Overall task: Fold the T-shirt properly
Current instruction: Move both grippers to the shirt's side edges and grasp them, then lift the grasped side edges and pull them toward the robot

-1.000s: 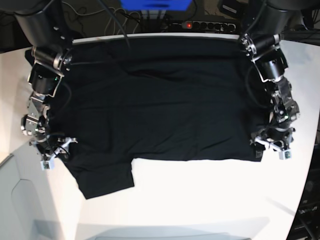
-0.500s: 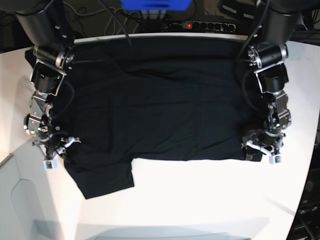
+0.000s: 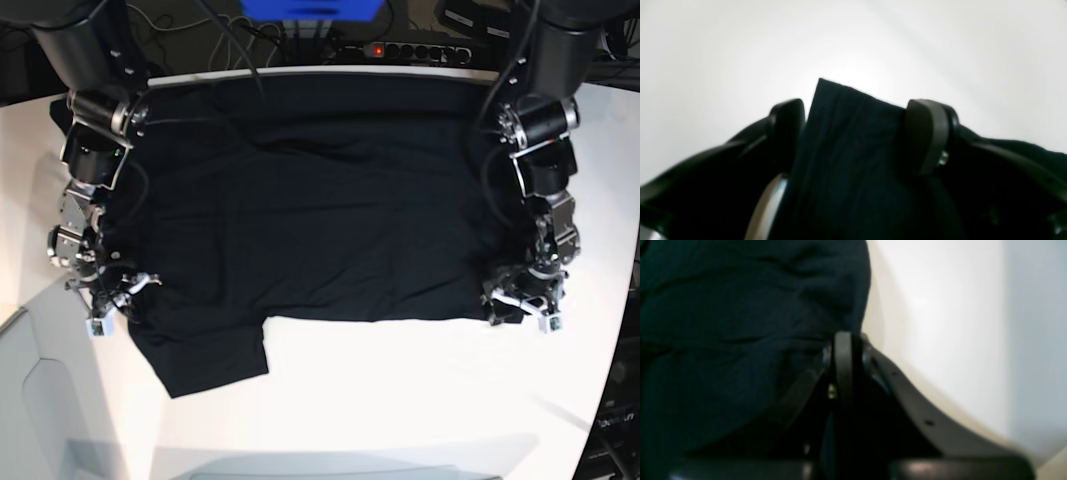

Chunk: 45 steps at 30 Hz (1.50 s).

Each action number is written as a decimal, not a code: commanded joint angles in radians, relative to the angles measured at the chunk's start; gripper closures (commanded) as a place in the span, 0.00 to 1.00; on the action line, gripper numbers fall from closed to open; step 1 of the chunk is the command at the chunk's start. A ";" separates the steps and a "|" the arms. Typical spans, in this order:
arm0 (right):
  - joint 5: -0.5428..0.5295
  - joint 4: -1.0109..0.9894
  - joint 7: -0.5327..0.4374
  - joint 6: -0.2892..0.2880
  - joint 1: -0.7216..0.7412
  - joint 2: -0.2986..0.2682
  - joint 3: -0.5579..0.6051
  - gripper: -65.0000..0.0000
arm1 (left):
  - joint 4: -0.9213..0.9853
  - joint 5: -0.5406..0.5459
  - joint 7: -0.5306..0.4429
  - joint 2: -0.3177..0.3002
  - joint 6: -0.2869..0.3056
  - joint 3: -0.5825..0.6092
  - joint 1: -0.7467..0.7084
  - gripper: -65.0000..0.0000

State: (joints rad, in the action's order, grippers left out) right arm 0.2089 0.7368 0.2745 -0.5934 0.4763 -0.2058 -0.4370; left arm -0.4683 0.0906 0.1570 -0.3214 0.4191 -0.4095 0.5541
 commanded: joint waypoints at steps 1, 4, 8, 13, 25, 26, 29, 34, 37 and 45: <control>0.039 -0.003 0.068 0.000 -0.001 -0.007 0.004 1.00 | -0.013 0.007 -0.020 -0.020 0.002 -0.001 0.036 0.30; 0.039 -0.003 0.068 0.000 -0.003 -0.010 0.004 1.00 | -0.013 0.007 -0.020 -0.020 0.002 -0.001 0.036 0.30; 0.039 -0.003 0.070 0.000 -0.004 -0.021 0.004 1.00 | -0.011 0.007 -0.020 -0.018 0.001 0.004 0.036 0.30; 0.039 -0.003 0.070 0.000 -0.003 -0.021 0.004 1.00 | -0.011 0.007 -0.020 -0.017 0.001 0.001 0.036 0.39; 0.039 -0.003 0.068 0.000 -0.001 -0.021 0.004 1.00 | -0.011 0.007 -0.017 -0.015 0.001 0.001 0.062 1.00; 0.039 -0.003 0.068 0.000 0.000 -0.021 0.004 1.00 | -0.013 0.007 -0.017 -0.017 0.001 0.001 0.063 1.00; 0.039 -0.001 0.067 0.000 0.003 -0.022 -0.003 1.00 | -0.020 0.013 -0.014 -0.020 0.001 -0.001 0.063 1.00; 0.034 0.010 0.065 0.000 0.005 -0.024 -0.004 1.00 | -0.023 0.016 -0.012 -0.022 0.001 -0.001 0.059 1.00; 0.031 0.089 0.065 0.000 -0.008 -0.025 -0.021 1.00 | -0.023 0.016 -0.012 -0.023 0.002 -0.002 0.047 1.00; 0.030 0.303 0.065 -0.006 -0.090 0.033 -0.108 1.00 | -0.244 0.018 0.031 -0.011 0.002 -0.073 -0.085 1.00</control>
State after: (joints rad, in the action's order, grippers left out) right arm 0.2466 1.0214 0.3622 -0.5983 0.3637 -0.1589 -0.5426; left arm -0.6933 0.0959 0.2256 -0.3138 0.4225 -0.4786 0.4324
